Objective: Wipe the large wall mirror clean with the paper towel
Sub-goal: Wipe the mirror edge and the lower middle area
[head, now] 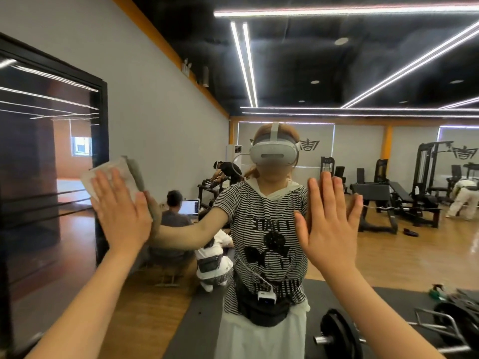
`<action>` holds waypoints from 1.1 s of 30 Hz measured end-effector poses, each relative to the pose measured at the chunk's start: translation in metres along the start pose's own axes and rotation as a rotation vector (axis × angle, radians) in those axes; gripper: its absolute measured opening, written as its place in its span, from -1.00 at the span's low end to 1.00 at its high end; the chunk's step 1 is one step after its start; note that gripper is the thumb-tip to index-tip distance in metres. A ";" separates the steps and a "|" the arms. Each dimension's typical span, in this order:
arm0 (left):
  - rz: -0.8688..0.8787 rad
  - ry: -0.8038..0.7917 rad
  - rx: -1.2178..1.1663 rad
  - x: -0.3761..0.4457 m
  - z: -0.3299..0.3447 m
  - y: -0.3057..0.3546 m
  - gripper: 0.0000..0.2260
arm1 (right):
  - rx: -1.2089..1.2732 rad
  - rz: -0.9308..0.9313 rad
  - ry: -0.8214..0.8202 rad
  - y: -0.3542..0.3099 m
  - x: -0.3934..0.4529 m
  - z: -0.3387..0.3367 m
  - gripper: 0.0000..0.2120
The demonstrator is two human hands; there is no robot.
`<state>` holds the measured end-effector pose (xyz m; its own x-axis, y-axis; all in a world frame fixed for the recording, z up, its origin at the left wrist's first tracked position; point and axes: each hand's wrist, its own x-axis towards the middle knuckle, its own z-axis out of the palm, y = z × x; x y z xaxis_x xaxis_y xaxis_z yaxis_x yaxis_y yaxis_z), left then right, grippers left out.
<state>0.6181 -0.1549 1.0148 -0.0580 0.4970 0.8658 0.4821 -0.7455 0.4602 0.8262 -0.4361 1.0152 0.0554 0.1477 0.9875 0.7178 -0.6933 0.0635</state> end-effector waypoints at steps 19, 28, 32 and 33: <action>0.208 -0.058 0.047 -0.030 0.009 0.038 -0.39 | 0.006 -0.002 -0.024 0.002 -0.001 0.000 -0.38; 0.165 -0.045 -0.054 -0.065 0.022 0.111 -0.40 | -0.007 0.004 -0.011 0.000 -0.002 0.003 -0.39; 0.457 -0.067 0.025 -0.092 0.036 0.147 -0.33 | 0.005 0.003 -0.018 0.001 -0.002 0.002 -0.38; 0.497 -0.072 0.044 -0.091 0.037 0.146 -0.32 | 0.007 0.002 -0.021 0.001 -0.002 0.002 -0.38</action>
<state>0.7267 -0.2927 0.9958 0.2477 0.1172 0.9617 0.4730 -0.8809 -0.0144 0.8281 -0.4355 1.0129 0.0709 0.1610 0.9844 0.7224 -0.6888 0.0606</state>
